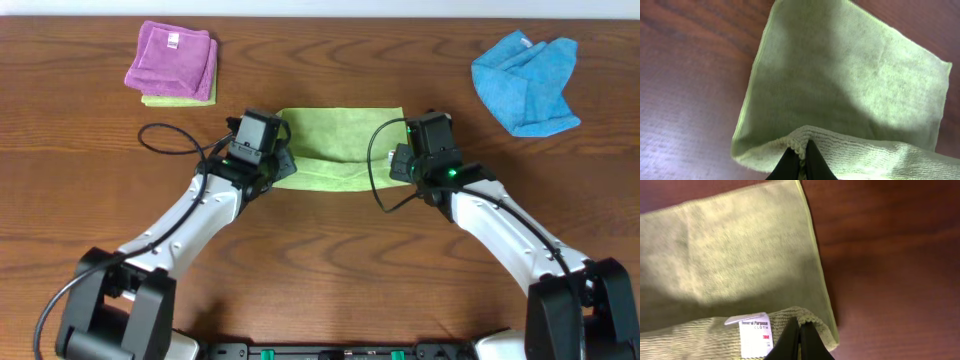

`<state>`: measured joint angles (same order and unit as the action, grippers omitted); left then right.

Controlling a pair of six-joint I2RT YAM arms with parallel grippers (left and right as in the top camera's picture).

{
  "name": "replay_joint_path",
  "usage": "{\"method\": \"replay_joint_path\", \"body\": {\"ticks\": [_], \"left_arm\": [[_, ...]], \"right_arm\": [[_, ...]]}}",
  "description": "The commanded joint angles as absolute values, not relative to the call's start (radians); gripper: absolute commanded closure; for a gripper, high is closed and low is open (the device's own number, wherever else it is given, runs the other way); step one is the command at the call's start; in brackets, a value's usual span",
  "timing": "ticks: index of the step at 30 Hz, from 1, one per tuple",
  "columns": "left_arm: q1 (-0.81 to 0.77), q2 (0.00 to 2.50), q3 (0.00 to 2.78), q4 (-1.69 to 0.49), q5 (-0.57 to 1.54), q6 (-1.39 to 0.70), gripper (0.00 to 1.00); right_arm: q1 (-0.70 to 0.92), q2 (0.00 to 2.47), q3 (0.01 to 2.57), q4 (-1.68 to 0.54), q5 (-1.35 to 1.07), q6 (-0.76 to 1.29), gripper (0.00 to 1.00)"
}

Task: Fold the cloth
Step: 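Lift the bottom edge with both grippers and fold it up toward the top edge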

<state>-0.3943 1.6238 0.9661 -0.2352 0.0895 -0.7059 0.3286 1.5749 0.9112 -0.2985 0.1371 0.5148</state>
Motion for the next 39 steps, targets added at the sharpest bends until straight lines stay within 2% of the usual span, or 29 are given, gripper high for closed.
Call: {"method": "replay_joint_path", "body": {"ticks": [1, 12, 21, 39], "left_arm": [[-0.391, 1.663, 0.980, -0.200, 0.070, -0.692, 0.94], [-0.319, 1.675, 1.007, -0.103, 0.041, -0.648, 0.94], [-0.307, 1.691, 1.013, -0.041, 0.041, -0.628, 0.94], [-0.308, 1.904, 1.200, -0.009, 0.077, -0.596, 0.94]], "right_arm": [[0.323, 1.564, 0.929, -0.272, 0.169, 0.483, 0.99], [0.270, 1.588, 0.929, -0.151, 0.160, 0.371, 0.99], [0.271, 1.678, 0.929, -0.062, 0.107, 0.381, 0.98], [0.262, 1.749, 0.933, 0.047, 0.142, 0.361, 0.99]]}}
